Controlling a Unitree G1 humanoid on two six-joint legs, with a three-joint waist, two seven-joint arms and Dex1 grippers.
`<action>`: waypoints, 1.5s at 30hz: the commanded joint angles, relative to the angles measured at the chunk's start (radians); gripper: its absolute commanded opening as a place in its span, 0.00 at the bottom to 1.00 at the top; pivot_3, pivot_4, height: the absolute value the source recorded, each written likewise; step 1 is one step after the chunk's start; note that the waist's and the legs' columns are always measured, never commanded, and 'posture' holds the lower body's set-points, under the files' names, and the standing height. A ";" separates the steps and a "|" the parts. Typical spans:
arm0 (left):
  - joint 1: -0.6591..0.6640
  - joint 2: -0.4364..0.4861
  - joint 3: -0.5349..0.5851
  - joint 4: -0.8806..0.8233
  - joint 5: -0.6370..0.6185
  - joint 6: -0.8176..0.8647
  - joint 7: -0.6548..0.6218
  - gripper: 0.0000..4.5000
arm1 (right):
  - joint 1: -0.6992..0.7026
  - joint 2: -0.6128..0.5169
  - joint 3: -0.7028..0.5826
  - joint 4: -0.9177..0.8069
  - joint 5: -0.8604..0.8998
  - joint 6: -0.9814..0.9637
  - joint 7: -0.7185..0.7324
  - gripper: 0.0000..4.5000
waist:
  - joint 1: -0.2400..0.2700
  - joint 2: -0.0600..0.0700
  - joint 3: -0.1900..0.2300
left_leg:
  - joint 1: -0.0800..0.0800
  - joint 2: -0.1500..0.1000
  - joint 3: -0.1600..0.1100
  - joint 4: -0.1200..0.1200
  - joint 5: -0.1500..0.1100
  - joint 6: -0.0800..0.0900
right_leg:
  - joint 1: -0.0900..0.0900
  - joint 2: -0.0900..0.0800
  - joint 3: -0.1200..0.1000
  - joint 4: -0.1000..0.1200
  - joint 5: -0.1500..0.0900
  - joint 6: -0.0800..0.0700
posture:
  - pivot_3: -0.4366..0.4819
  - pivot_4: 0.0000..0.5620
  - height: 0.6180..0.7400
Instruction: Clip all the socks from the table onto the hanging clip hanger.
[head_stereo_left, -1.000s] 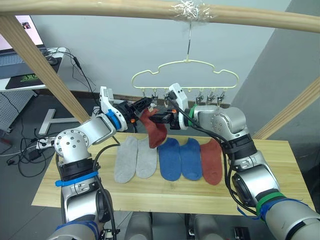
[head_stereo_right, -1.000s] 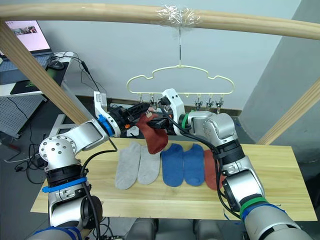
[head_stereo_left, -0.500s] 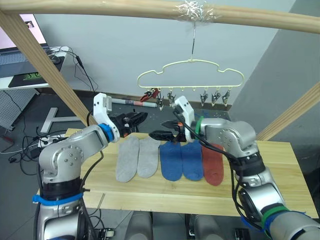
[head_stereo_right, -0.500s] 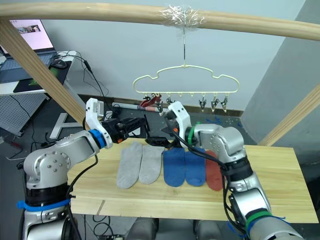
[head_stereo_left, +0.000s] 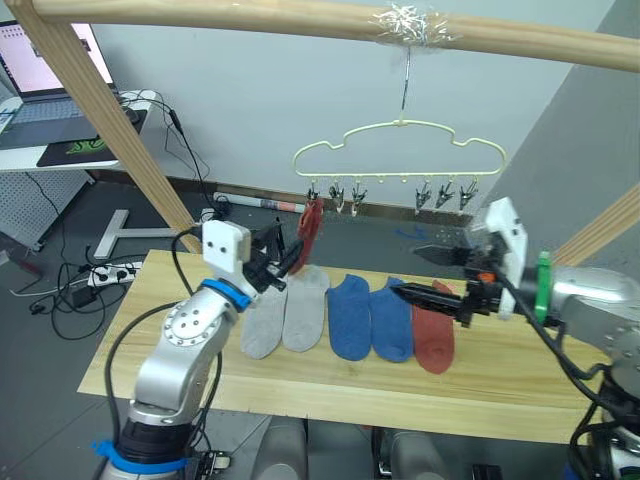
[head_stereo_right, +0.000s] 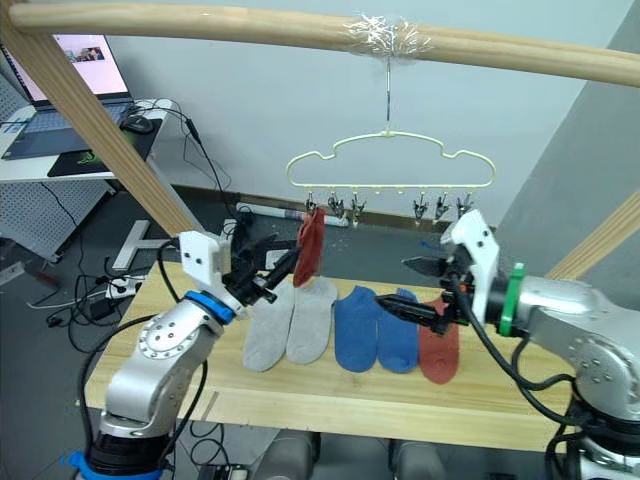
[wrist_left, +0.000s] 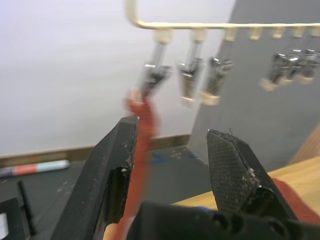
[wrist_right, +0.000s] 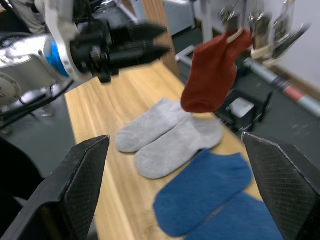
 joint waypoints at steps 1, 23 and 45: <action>-0.032 -0.045 -0.036 0.023 0.064 -0.069 0.020 0.54 | -0.027 -0.084 -0.099 -0.028 0.102 0.000 0.003 0.98 | 0.001 0.000 0.000 | 0.000 0.000 0.000 0.000 0.000 0.000 | 0.000 0.000 0.000 0.000 0.000 0.000 | 0.63 0.32 1.00; -0.220 -0.236 -0.035 0.280 0.156 -0.120 0.093 0.24 | 0.098 -0.309 -0.222 -0.028 0.479 -0.146 -0.263 1.00 | -0.040 0.000 0.000 | 0.000 0.000 0.000 0.003 0.000 0.000 | 0.001 0.000 0.000 0.001 0.001 0.001 | 0.47 0.35 1.00; -0.293 -0.263 0.021 0.377 0.168 -0.097 0.135 0.32 | 0.278 -0.434 -0.231 -0.058 0.614 -0.328 -0.397 1.00 | -0.079 0.000 0.000 | 0.000 0.000 0.000 0.004 0.000 0.001 | 0.001 0.001 0.001 0.001 0.001 0.002 | 0.42 0.36 1.00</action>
